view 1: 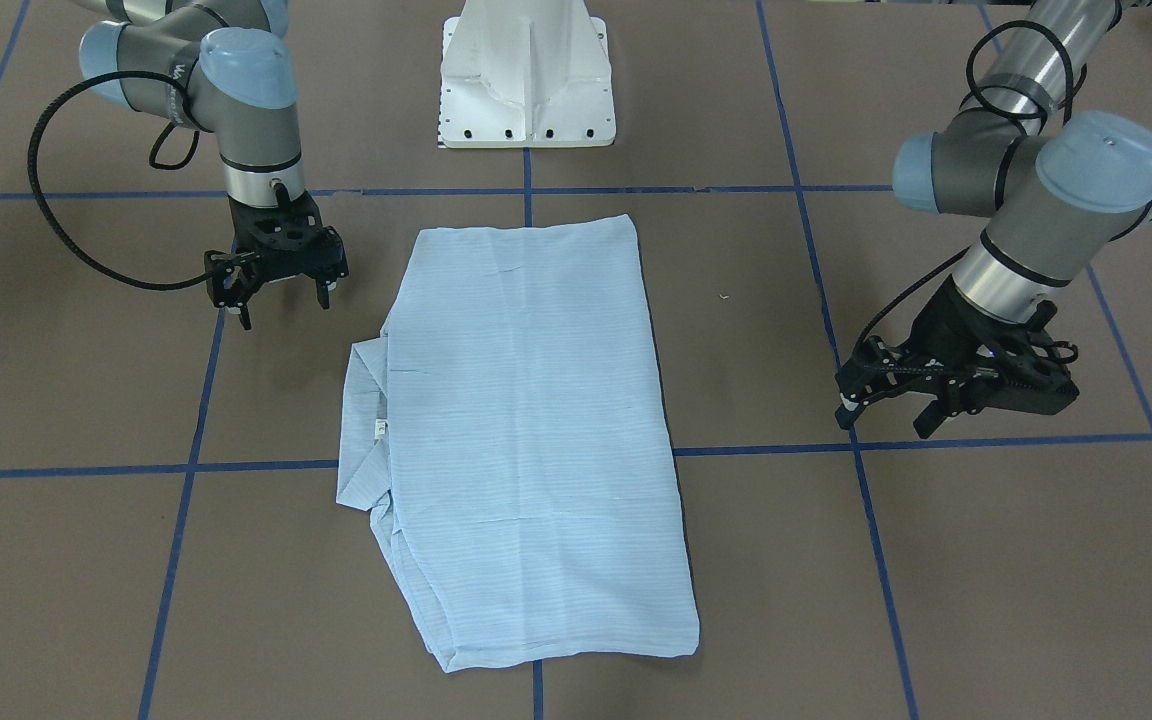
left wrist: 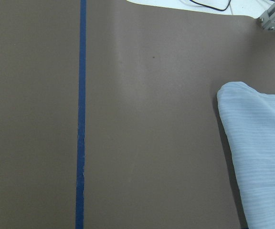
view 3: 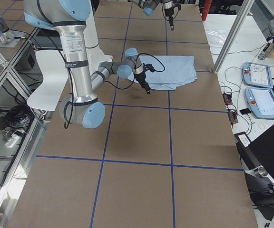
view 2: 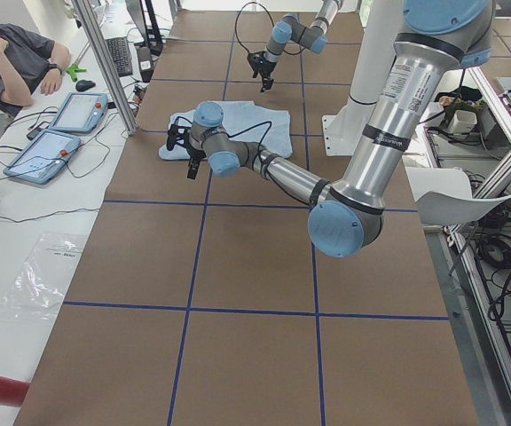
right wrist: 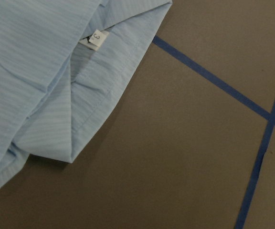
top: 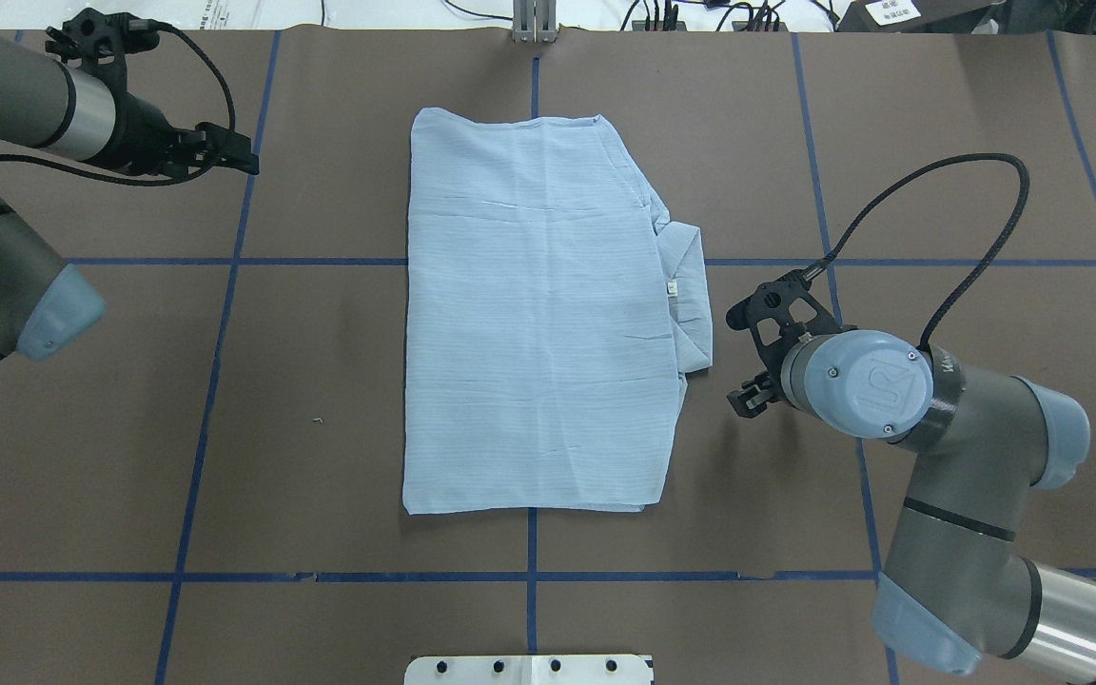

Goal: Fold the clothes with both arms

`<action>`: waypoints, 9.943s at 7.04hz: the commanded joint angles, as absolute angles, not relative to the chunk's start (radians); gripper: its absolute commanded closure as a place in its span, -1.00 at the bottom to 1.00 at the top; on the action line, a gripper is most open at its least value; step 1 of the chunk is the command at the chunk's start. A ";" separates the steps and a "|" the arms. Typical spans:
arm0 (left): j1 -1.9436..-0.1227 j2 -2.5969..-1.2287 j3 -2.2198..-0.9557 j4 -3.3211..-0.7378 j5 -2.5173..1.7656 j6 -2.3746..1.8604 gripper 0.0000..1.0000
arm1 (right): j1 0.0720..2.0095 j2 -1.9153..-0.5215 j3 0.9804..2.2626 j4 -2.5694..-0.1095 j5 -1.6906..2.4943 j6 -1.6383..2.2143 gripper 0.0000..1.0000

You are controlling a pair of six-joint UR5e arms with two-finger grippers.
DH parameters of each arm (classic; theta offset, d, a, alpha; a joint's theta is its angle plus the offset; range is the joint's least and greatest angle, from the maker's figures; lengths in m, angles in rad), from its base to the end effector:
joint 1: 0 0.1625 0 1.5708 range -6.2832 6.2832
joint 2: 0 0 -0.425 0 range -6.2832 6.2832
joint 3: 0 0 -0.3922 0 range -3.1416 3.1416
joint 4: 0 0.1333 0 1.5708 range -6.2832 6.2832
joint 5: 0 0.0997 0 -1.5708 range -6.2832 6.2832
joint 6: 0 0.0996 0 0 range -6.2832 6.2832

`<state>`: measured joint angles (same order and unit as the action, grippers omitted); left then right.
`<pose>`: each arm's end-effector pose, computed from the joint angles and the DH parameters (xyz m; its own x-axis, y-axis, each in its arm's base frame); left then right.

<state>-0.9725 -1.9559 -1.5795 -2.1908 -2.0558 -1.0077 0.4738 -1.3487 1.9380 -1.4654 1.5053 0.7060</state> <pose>0.2939 -0.5855 0.3678 0.5230 0.0712 -0.8493 0.2707 0.9310 0.2447 -0.4344 -0.3799 0.3716 0.8184 -0.4337 0.3771 0.2006 0.8304 0.5198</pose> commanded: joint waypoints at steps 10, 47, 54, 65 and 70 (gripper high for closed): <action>-0.973 -1.941 -1.583 -2.200 -2.056 -1.011 -1.00 | 0.620 -0.945 1.583 -1.315 1.626 0.751 -1.00; -0.354 -2.005 -1.879 -1.756 -1.770 -1.703 1.00 | 0.236 -1.169 1.907 -1.435 1.643 1.664 -1.00; -0.354 -2.005 -1.875 -1.758 -1.767 -1.700 1.00 | 0.256 -1.150 1.902 -1.539 1.641 1.706 -1.00; -0.353 -2.005 -1.867 -1.763 -1.767 -1.698 1.00 | 0.238 -1.106 1.825 -1.543 1.641 1.782 -1.00; -0.353 -2.003 -1.865 -1.763 -1.766 -1.698 1.00 | 0.241 -1.111 1.824 -1.543 1.641 1.781 -0.70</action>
